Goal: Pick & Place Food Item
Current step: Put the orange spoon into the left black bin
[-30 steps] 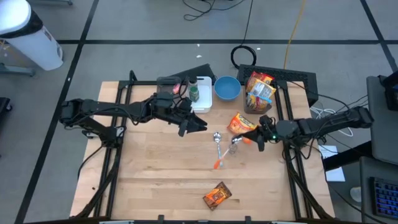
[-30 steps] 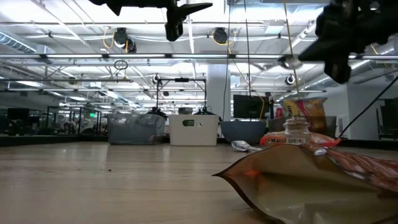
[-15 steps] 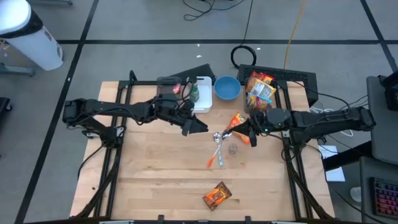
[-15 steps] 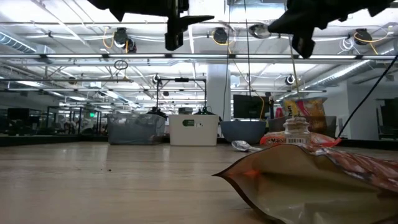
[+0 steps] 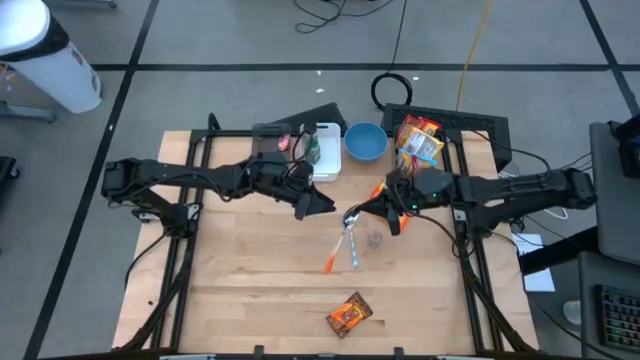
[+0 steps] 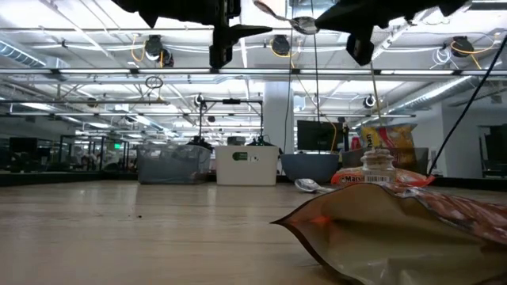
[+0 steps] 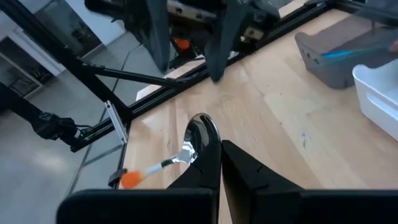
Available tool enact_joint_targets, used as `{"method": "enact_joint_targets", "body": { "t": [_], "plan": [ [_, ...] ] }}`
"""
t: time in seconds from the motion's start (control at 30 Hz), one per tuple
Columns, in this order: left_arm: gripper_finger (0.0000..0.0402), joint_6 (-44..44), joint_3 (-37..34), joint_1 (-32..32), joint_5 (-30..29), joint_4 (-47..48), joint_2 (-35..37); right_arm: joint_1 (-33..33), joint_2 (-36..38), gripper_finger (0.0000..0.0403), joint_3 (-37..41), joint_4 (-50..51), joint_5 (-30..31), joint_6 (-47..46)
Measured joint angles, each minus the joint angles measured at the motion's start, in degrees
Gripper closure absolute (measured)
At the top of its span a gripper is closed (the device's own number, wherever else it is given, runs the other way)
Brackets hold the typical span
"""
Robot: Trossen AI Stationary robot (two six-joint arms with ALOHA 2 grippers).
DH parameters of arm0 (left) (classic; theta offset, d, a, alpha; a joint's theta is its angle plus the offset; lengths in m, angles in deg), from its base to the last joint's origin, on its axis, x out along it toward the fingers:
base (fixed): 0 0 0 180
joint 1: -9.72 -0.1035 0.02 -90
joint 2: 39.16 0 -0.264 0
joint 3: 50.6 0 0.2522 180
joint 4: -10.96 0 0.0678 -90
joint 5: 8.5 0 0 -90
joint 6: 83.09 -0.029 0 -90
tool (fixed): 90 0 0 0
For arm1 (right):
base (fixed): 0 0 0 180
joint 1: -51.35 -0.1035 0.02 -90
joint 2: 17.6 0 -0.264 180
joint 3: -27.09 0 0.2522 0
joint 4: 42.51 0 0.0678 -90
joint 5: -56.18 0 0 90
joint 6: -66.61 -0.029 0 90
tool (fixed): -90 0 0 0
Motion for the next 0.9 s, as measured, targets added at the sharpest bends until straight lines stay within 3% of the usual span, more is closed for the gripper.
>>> {"method": "enact_joint_targets", "body": {
  "t": [0.77, 0.9],
  "plan": [
    [0.0195, -2.56, 0.0, 0.46, -1.42, 2.38, 0.0, 2.64, -10.49, 0.0403, -10.63, -0.11, -1.99, 3.59],
    [0.0215, -3.52, 0.0, 0.46, -1.42, 2.84, 0.0, 2.64, -11.88, 0.0403, -11.69, -0.16, -2.86, 3.66]
  ]
}}
